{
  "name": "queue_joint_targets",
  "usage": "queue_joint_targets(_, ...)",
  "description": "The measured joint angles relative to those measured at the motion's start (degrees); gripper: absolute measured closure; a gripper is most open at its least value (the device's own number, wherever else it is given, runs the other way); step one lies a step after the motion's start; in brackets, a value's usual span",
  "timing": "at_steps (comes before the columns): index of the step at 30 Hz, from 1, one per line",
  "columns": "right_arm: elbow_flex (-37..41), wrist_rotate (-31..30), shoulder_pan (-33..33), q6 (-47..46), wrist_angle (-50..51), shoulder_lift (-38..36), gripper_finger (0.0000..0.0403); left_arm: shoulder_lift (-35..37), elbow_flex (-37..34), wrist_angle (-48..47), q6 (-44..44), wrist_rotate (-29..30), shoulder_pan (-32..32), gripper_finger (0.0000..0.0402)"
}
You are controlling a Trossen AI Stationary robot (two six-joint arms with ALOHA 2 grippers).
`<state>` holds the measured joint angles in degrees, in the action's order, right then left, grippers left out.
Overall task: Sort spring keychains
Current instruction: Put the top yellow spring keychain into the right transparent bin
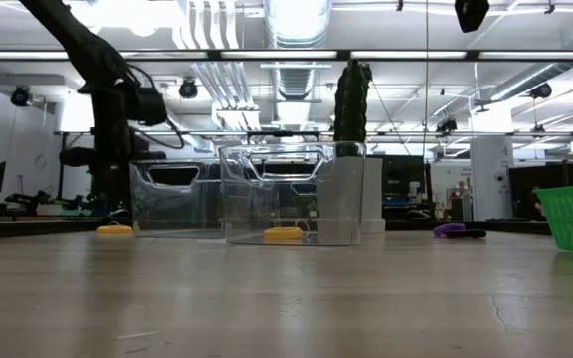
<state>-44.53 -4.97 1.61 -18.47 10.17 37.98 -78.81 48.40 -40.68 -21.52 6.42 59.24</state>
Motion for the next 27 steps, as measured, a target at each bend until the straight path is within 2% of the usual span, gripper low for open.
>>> queue_joint_targets(4, 0.00, 2.31, 0.00, -0.70, 0.00, 0.00, 0.0275, -2.94, 0.02, 1.27, -0.34, -1.01, 0.68, 0.0303)
queue_joint_targets(13, -0.02, 2.51, 0.00, -1.06, 0.08, 0.00, 0.0275, -5.88, 0.42, 2.23, -1.83, -0.70, 0.70, 0.0303)
queue_joint_targets(27, -0.02, 2.69, 0.00, -1.06, 0.31, -0.02, 0.0275, -8.59, 1.51, 4.60, -5.66, 4.33, 0.92, 0.0305)
